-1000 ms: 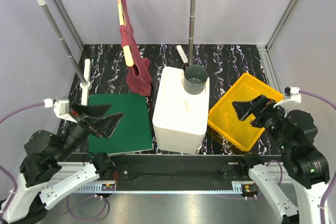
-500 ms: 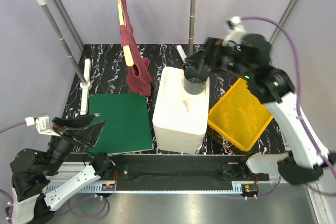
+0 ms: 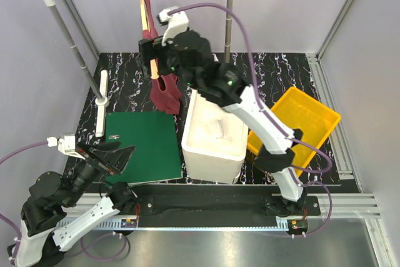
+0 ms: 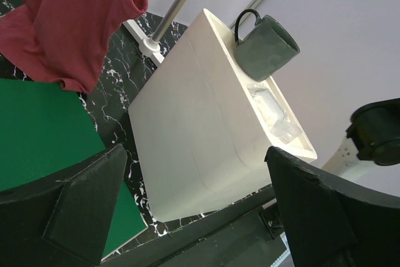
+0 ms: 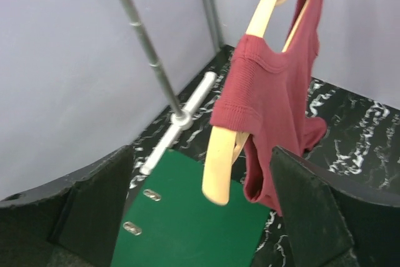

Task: Remove the tank top from the hanger

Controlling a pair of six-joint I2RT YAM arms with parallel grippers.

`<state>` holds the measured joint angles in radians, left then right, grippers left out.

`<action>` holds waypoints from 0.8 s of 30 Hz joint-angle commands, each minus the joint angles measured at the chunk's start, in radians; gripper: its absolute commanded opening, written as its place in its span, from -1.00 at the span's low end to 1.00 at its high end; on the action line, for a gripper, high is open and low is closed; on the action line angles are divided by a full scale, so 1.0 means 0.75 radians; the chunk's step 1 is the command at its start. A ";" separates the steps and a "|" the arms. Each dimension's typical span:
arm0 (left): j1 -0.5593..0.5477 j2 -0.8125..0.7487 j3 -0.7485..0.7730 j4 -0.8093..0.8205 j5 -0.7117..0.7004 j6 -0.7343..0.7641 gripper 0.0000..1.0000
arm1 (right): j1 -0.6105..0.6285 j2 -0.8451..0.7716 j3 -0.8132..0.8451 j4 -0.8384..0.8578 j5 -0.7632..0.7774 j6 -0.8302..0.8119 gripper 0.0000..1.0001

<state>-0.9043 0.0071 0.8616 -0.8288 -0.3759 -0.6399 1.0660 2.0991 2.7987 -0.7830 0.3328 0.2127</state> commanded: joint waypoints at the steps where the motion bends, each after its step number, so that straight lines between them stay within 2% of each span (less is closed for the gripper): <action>1: -0.005 -0.179 0.015 0.013 -0.016 -0.020 0.98 | -0.002 0.089 0.047 0.090 0.215 -0.154 0.88; 2: -0.005 -0.181 0.025 0.009 -0.020 -0.020 0.98 | -0.002 0.087 -0.047 0.206 0.227 -0.169 0.85; 4: -0.005 -0.183 0.039 0.003 -0.026 -0.016 0.98 | 0.000 0.103 -0.095 0.295 0.243 -0.200 0.74; 9: -0.005 -0.189 0.078 -0.038 -0.047 -0.004 0.98 | -0.002 0.259 0.030 0.399 0.329 -0.277 0.43; 10: -0.005 -0.191 0.093 -0.044 -0.049 -0.004 0.98 | 0.000 0.271 0.034 0.446 0.333 -0.312 0.25; 12: -0.005 -0.200 0.101 -0.059 -0.055 -0.002 0.98 | 0.000 0.290 0.018 0.500 0.376 -0.353 0.04; 13: -0.005 -0.204 0.111 -0.061 -0.059 0.000 0.98 | -0.002 0.294 0.011 0.540 0.393 -0.361 -0.24; 16: -0.005 -0.212 0.129 -0.075 -0.067 -0.002 0.98 | -0.002 0.294 -0.015 0.588 0.450 -0.384 -0.54; 17: -0.005 -0.212 0.132 -0.079 -0.067 -0.004 0.98 | 0.000 0.292 -0.017 0.590 0.452 -0.384 -0.77; 18: -0.005 -0.210 0.136 -0.077 -0.063 -0.008 0.98 | 0.000 0.288 -0.017 0.592 0.456 -0.374 -0.86; 20: -0.007 -0.198 0.146 -0.075 -0.057 -0.012 0.98 | 0.008 0.261 -0.021 0.600 0.464 -0.369 -1.00; 24: -0.005 -0.134 0.164 -0.075 -0.037 -0.018 0.97 | 0.033 0.196 -0.030 0.616 0.475 -0.367 -1.00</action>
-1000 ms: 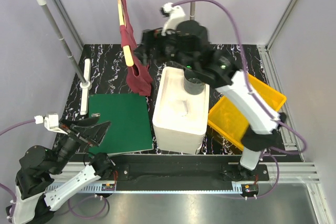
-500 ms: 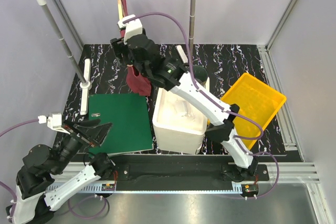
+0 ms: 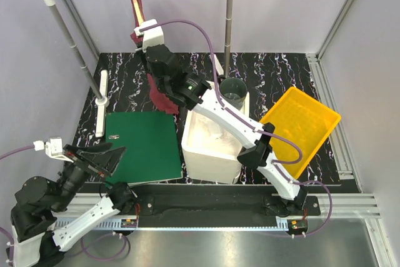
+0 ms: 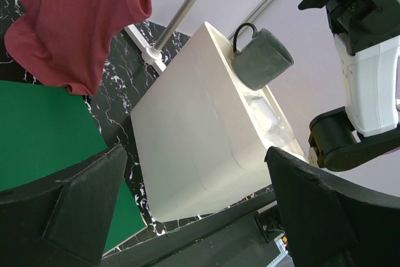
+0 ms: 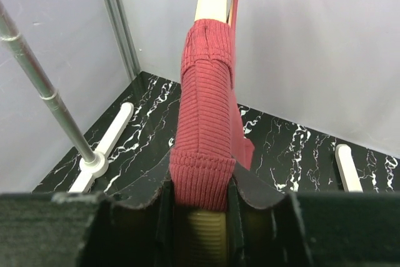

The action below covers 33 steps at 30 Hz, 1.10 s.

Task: Remove the tank top from the hanger

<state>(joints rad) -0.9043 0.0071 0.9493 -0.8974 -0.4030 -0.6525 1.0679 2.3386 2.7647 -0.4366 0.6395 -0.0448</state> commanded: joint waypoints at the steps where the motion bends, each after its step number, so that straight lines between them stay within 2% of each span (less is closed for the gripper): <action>1: -0.005 -0.124 0.051 0.016 0.001 -0.003 0.96 | 0.038 -0.138 0.012 0.159 0.070 -0.026 -1.00; 4: -0.005 -0.085 0.060 0.016 -0.007 -0.026 0.95 | 0.069 -0.222 -0.029 0.195 0.088 -0.034 -1.00; 10: -0.005 0.035 0.074 0.016 -0.001 -0.083 0.93 | 0.114 -0.473 -0.415 0.442 0.078 -0.055 -1.00; 13: -0.005 0.091 0.082 0.018 -0.005 -0.108 0.93 | 0.114 -0.574 -0.536 0.482 0.078 -0.039 -1.00; 15: -0.005 0.131 0.100 0.035 -0.013 -0.102 0.93 | 0.118 -0.668 -0.620 0.478 0.060 0.018 -1.00; 18: -0.005 0.213 0.166 0.074 -0.054 -0.028 0.93 | 0.130 -0.864 -0.886 0.472 0.004 0.166 -1.00; 19: -0.005 0.244 0.194 0.084 -0.066 0.000 0.94 | 0.131 -0.923 -1.050 0.472 -0.048 0.209 -1.00; 22: -0.007 0.422 0.354 0.088 -0.093 0.117 0.97 | 0.135 -1.158 -1.359 0.474 -0.169 0.358 -1.00; 25: -0.005 0.612 0.495 0.080 -0.097 0.179 0.98 | 0.135 -1.373 -1.603 0.476 -0.314 0.454 -1.00; 29: -0.007 0.820 0.624 0.092 -0.125 0.219 0.98 | 0.133 -1.637 -1.837 0.474 -0.521 0.544 -1.00; 33: -0.005 0.937 0.714 0.108 -0.166 0.267 0.98 | 0.133 -1.780 -1.968 0.419 -0.672 0.591 -1.00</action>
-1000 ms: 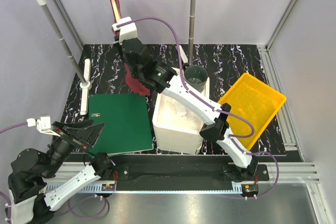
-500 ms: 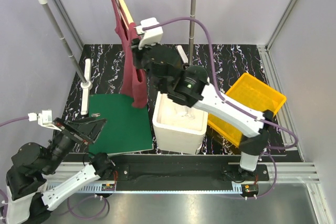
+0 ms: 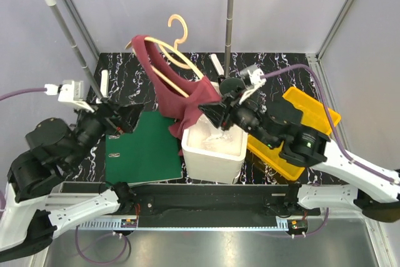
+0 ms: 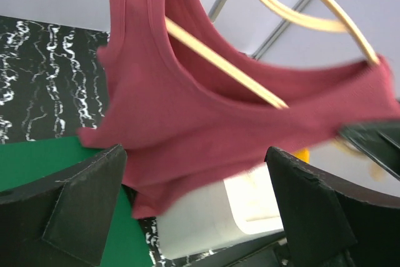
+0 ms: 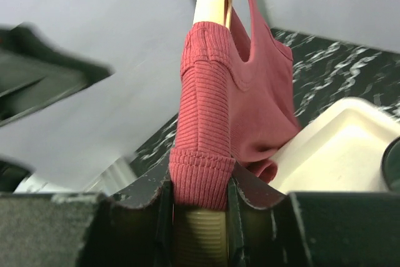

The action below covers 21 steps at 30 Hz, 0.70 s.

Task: Remove the tank top from the hanger

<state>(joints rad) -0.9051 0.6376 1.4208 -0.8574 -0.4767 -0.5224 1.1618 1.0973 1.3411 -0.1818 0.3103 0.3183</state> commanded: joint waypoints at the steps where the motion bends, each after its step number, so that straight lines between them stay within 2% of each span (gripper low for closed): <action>1: -0.004 0.115 0.089 0.063 -0.068 0.093 0.98 | 0.009 -0.142 -0.084 0.063 -0.280 0.113 -1.00; 5: -0.004 0.187 0.102 0.100 -0.078 0.079 0.96 | 0.007 -0.205 -0.113 -0.007 -0.358 0.130 -1.00; 9: -0.004 0.219 0.075 0.112 -0.184 0.107 0.85 | 0.007 -0.252 -0.148 -0.019 -0.475 0.148 -1.00; 10: -0.004 0.226 0.073 0.114 -0.199 0.110 0.76 | 0.009 -0.260 -0.152 -0.026 -0.489 0.152 -1.00; 16: -0.004 0.228 0.053 0.114 -0.344 0.155 0.52 | 0.009 -0.293 -0.162 -0.073 -0.557 0.152 -1.00; 18: -0.004 0.226 0.032 0.110 -0.360 0.157 0.30 | 0.009 -0.309 -0.172 -0.083 -0.567 0.156 -1.00; 21: -0.002 0.222 0.006 0.098 -0.377 0.144 0.20 | 0.009 -0.344 -0.182 -0.103 -0.573 0.161 -1.00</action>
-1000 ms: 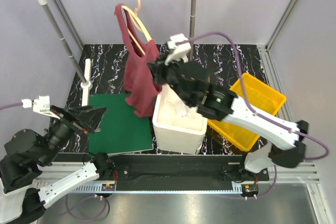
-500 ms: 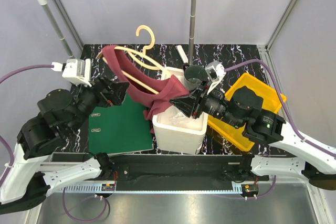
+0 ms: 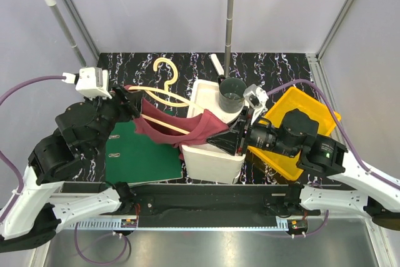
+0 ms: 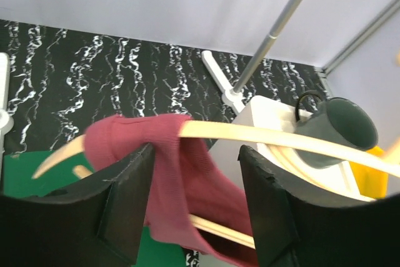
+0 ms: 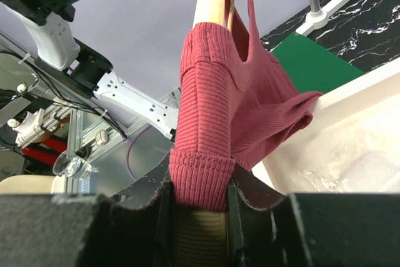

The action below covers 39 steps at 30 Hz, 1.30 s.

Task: Remove the tank top from the hanger

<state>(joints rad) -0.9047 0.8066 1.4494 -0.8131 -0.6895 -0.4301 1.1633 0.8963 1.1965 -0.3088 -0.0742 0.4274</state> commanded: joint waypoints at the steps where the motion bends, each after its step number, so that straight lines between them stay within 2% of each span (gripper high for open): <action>1: -0.005 -0.010 -0.041 0.033 -0.089 0.015 0.20 | 0.005 -0.092 0.010 0.058 -0.063 0.015 -1.00; 5: -0.005 -0.026 -0.098 0.023 -0.115 -0.009 0.20 | 0.007 -0.121 0.012 0.025 -0.091 0.017 -1.00; 8: -0.003 -0.034 -0.122 0.010 -0.152 -0.001 0.11 | 0.005 -0.156 -0.006 0.019 -0.118 0.025 -1.00; 9: -0.005 -0.041 -0.124 0.008 -0.156 -0.001 -0.16 | 0.005 -0.172 -0.008 0.013 -0.122 0.025 -1.00; 12: -0.005 -0.061 -0.118 0.006 -0.177 0.011 -0.63 | 0.007 -0.209 -0.024 -0.030 -0.122 0.013 -1.00; 13: -0.005 -0.063 -0.114 0.004 -0.189 0.027 -0.73 | 0.007 -0.219 -0.029 -0.046 -0.126 -0.001 -1.00; 15: -0.005 -0.065 -0.104 -0.026 -0.210 0.044 -0.81 | 0.007 -0.260 -0.043 -0.089 -0.144 -0.014 -1.00; 16: -0.005 -0.065 -0.096 -0.045 -0.244 0.040 -1.00 | 0.007 -0.281 -0.051 -0.097 -0.149 -0.020 -1.00; 26: -0.005 -0.155 -0.159 -0.135 -0.367 -0.013 -1.00 | 0.007 -0.512 -0.145 -0.102 -0.206 -0.018 -1.00; 30: -0.005 -0.198 -0.188 -0.161 -0.347 -0.046 -1.00 | 0.005 -0.553 -0.143 -0.079 -0.145 0.001 -1.00; 35: -0.003 -0.282 -0.270 -0.159 -0.220 -0.142 -1.00 | 0.005 -0.481 -0.117 0.029 -0.075 -0.001 -1.00; 39: -0.005 -0.359 -0.311 -0.159 -0.148 -0.189 -1.00 | 0.005 -0.306 -0.047 0.099 -0.018 -0.034 -1.00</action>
<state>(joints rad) -0.9134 0.5896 1.2335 -0.9493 -0.8276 -0.5232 1.1633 0.5598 1.0821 -0.4004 -0.1402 0.4248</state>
